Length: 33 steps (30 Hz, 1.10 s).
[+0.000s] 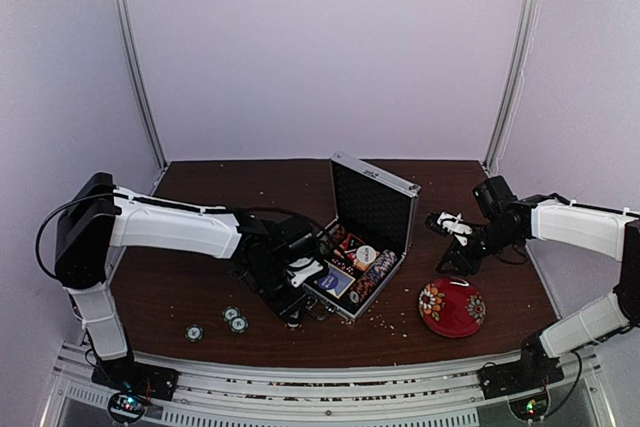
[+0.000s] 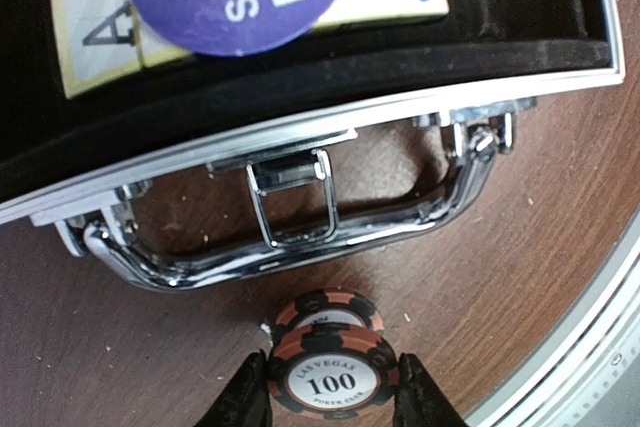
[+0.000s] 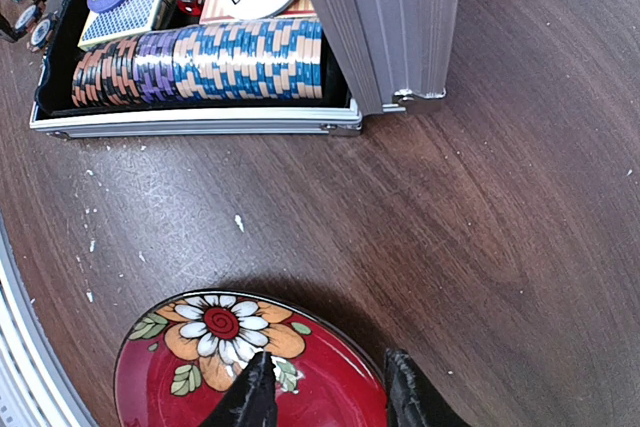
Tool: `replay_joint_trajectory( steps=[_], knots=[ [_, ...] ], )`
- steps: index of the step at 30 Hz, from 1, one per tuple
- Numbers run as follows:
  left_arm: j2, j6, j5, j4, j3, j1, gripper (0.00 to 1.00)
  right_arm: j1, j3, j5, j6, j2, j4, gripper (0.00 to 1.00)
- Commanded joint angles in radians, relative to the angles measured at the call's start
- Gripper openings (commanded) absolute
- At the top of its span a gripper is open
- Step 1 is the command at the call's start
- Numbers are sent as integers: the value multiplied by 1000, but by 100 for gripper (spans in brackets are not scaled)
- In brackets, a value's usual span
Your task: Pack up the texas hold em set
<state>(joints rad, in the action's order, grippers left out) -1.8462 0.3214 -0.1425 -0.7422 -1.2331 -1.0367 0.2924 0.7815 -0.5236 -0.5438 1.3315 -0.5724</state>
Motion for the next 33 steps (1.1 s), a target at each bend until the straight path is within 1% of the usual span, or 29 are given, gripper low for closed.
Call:
replay_joint_trajectory(
  steps=[1,5,9,14,19,27,33],
  knots=[
    [-25,2,12,-3,-1,-14,35,7,15,2,-3,-3,-6,37],
    [-39,9,49,-3,-11,-16,36,7,13,1,-2,-3,-6,37],
    [-53,7,48,-3,-14,-16,39,7,14,2,-2,-3,-7,37],
    [-58,7,46,-3,-22,-25,49,6,14,3,-4,-5,-6,37],
    [-54,11,42,-7,-29,-31,55,7,14,2,-5,-5,-7,37],
    [-84,24,137,-56,-39,-62,56,7,13,2,-5,-6,-8,37],
    [-129,33,153,-66,-58,-79,55,7,13,0,-6,-8,-10,38]
  ],
)
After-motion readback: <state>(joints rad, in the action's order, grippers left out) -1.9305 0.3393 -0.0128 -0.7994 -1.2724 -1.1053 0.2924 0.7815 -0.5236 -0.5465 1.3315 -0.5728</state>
